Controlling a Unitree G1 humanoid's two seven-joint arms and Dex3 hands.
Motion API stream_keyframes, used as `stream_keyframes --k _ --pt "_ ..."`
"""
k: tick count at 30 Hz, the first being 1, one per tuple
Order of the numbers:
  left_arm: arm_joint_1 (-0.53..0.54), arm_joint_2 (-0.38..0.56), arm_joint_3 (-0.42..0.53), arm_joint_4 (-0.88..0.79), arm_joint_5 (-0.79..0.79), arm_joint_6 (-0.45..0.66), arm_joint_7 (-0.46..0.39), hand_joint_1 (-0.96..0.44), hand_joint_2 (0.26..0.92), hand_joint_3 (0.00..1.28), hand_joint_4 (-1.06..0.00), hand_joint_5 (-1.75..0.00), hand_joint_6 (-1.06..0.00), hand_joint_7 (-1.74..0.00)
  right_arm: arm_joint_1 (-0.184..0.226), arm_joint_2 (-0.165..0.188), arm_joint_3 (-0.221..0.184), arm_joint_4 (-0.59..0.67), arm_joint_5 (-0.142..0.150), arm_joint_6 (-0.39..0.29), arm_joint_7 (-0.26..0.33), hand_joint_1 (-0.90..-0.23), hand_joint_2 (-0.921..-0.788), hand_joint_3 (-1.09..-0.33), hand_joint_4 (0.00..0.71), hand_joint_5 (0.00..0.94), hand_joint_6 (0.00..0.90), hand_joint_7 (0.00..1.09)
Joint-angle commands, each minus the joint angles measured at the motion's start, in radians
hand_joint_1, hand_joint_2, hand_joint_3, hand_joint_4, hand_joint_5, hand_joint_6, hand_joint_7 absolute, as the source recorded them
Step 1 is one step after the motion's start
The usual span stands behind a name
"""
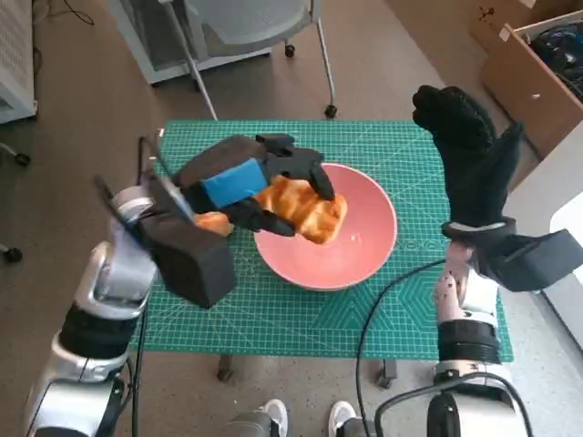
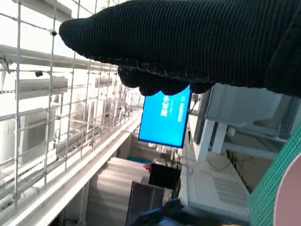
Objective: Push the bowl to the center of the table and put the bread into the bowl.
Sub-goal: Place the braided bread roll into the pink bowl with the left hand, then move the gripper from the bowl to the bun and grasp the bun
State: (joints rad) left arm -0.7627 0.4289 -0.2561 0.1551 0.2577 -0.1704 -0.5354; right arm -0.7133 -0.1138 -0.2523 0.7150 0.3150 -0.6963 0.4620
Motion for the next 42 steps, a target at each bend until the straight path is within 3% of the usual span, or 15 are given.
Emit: stream_keyframes --k 1,4,6,7,8,9,11,16,19,22,31,42 --pt "-0.042 -0.036 -0.020 0.080 0.024 -0.036 0.027 0.00 0.920 0.06 -0.64 -1.25 -0.68 -1.08 0.041 -0.003 0.003 -0.023 -0.011 0.013 -0.024 -0.610 -0.921 -0.760 0.220 0.000 0.088 0.37" --pt "-0.048 -0.056 -0.023 0.124 0.023 -0.036 0.028 0.00 0.921 0.13 -0.58 -1.28 -0.60 -1.19 0.052 -0.005 0.003 -0.043 -0.013 0.018 -0.035 -0.607 -0.921 -0.762 0.220 0.000 0.086 0.37" --pt "-0.050 -0.063 -0.024 0.144 0.022 -0.035 0.024 0.00 0.921 0.21 -0.50 -1.34 -0.49 -1.32 0.057 -0.005 0.004 -0.052 -0.014 0.022 -0.041 -0.603 -0.921 -0.764 0.219 0.000 0.085 0.37" --pt "-0.050 -0.065 -0.024 0.152 0.022 -0.035 0.022 -0.03 0.880 0.21 -0.42 -1.09 -0.40 -1.12 0.059 -0.005 0.004 -0.055 -0.014 0.024 -0.043 -0.602 -0.921 -0.765 0.219 0.000 0.084 0.37" --pt "-0.049 -0.066 -0.024 0.162 0.021 -0.038 0.019 -0.04 0.870 0.20 -0.42 -0.97 -0.39 -1.03 0.061 -0.005 0.004 -0.059 -0.014 0.026 -0.047 -0.602 -0.921 -0.765 0.219 0.000 0.084 0.37" --pt "-0.049 -0.067 -0.025 0.168 0.020 -0.041 0.017 -0.08 0.859 0.17 -0.37 -0.70 -0.34 -0.84 0.063 -0.005 0.005 -0.064 -0.015 0.028 -0.050 -0.601 -0.921 -0.766 0.219 0.000 0.083 0.37" --pt "-0.049 -0.066 -0.026 0.179 0.020 -0.046 0.012 -0.12 0.863 0.09 -0.34 -0.35 -0.29 -0.61 0.067 -0.005 0.006 -0.071 -0.015 0.031 -0.055 -0.601 -0.921 -0.767 0.219 0.000 0.082 0.37" --pt "-0.047 -0.049 -0.039 0.193 0.041 -0.045 -0.005 -0.25 0.855 0.04 -0.14 -0.06 -0.14 -0.41 0.076 -0.005 0.008 -0.086 -0.016 0.038 -0.064 -0.608 -0.921 -0.767 0.218 0.000 0.078 0.38" --pt "-0.043 -0.037 -0.047 0.191 0.066 -0.055 0.003 -0.34 0.854 0.03 -0.05 -0.02 -0.06 -0.35 0.079 -0.005 0.010 -0.092 -0.019 0.041 -0.071 -0.610 -0.921 -0.768 0.218 0.000 0.076 0.38" --pt "-0.040 -0.030 -0.052 0.193 0.087 -0.071 0.014 -0.42 0.857 0.02 -0.01 -0.01 -0.02 -0.29 0.079 -0.005 0.012 -0.092 -0.018 0.042 -0.073 -0.610 -0.921 -0.768 0.217 0.000 0.073 0.38" --pt "-0.028 -0.020 -0.040 0.201 0.107 -0.130 0.045 -0.58 0.876 0.02 0.00 0.00 0.00 -0.16 0.074 -0.002 0.019 -0.078 -0.016 0.035 -0.072 -0.607 -0.921 -0.768 0.216 0.000 0.067 0.39" --pt "0.000 0.036 -0.009 0.159 0.101 -0.161 0.058 -0.69 0.902 0.02 0.00 0.00 -0.01 -0.15 0.059 0.001 0.025 -0.059 -0.019 0.030 -0.072 -0.604 -0.921 -0.765 0.217 0.000 0.064 0.40"
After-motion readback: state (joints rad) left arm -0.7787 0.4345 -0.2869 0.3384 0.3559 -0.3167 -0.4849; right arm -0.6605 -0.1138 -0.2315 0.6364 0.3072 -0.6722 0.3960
